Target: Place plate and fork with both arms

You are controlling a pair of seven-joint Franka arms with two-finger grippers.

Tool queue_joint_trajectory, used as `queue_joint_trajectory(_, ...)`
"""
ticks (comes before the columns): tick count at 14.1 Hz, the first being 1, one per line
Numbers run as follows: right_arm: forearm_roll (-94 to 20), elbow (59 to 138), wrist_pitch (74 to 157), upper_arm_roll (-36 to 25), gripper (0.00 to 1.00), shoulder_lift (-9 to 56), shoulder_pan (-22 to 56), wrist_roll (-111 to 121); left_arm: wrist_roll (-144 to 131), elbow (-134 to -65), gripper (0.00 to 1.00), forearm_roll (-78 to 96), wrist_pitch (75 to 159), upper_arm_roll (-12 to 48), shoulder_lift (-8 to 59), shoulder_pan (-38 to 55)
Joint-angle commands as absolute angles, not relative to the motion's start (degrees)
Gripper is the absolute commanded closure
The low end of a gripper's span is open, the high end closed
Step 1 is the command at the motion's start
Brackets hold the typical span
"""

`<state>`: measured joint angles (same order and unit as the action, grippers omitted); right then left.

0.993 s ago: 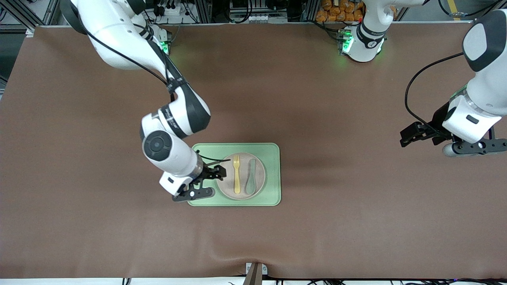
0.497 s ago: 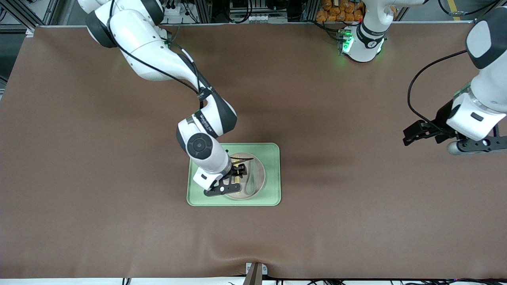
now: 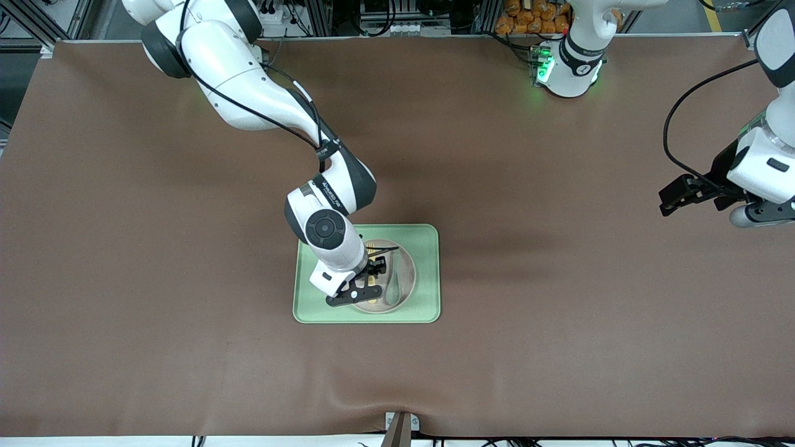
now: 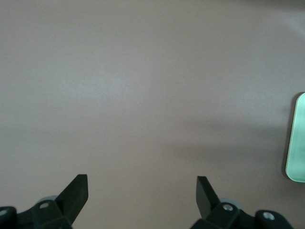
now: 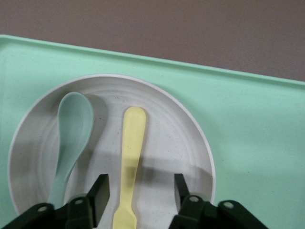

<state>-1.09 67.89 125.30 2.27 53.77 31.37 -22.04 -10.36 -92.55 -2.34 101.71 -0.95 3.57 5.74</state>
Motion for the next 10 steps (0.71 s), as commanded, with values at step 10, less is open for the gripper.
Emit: queue_joint_trajectory(10, -0.2, 67.8, 127.1, 1.8, 0.46, 55.6, 33.6, -24.5, -9.7, -94.7, 0.0, -0.3, 98.2, -0.4, -1.1, 5.3)
